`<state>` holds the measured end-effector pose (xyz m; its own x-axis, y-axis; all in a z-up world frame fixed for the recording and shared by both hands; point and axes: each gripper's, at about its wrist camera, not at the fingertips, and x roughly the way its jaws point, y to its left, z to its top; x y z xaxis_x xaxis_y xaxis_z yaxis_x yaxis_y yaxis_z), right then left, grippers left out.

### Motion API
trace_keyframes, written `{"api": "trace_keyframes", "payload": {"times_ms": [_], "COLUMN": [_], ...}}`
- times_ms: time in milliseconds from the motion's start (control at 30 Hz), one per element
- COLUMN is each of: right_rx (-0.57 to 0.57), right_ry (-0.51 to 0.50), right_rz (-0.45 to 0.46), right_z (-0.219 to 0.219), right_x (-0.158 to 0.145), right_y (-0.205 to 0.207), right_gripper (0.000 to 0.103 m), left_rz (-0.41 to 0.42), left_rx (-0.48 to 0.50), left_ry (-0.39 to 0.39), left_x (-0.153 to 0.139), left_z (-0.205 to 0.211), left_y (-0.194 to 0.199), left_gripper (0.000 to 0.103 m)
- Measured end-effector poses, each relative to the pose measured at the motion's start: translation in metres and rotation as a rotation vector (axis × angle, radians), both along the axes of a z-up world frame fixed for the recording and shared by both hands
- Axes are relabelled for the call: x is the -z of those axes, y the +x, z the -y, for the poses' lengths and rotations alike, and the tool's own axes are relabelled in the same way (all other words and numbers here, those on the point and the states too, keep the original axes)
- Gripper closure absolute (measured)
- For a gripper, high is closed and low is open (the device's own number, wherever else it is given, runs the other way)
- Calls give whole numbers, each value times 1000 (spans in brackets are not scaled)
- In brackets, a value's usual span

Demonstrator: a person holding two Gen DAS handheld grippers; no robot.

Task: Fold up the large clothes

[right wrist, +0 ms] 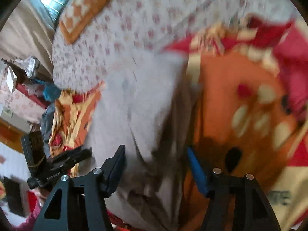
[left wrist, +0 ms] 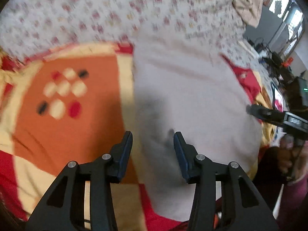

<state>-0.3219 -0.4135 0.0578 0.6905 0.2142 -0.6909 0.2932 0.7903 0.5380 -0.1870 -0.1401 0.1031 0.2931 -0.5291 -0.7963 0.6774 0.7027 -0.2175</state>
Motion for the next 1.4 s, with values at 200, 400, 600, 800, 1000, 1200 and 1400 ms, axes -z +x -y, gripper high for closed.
{"api": "trace_keyframes", "payload": {"times_ms": [200, 400, 600, 800, 1000, 1200, 1400], "right_rx": [-56, -45, 95, 57, -26, -13, 13], "right_ry": [-148, -289, -235, -251, -336, -398, -361], "right_rz": [179, 51, -79, -36, -16, -136, -107], "right_z": [-30, -43, 11, -4, -54, -63, -66], "right_x": [-64, -30, 33, -12, -22, 21, 1], "right_y": [16, 100, 111, 74, 24, 16, -10], "right_gripper": [42, 50, 52, 52, 52, 52, 51], "left_rz": [38, 57, 23, 32, 58, 97, 135], "left_rx": [-23, -15, -29, -48, -69, -77, -99], "left_ry": [1, 116, 71, 80, 89, 112, 101], "left_x": [2, 40, 47, 46, 45, 41, 30], "left_z": [15, 35, 36, 35, 33, 28, 14], "left_y": [0, -13, -10, -13, -19, -29, -38], "left_gripper": [41, 41, 32, 32, 32, 32, 32]}}
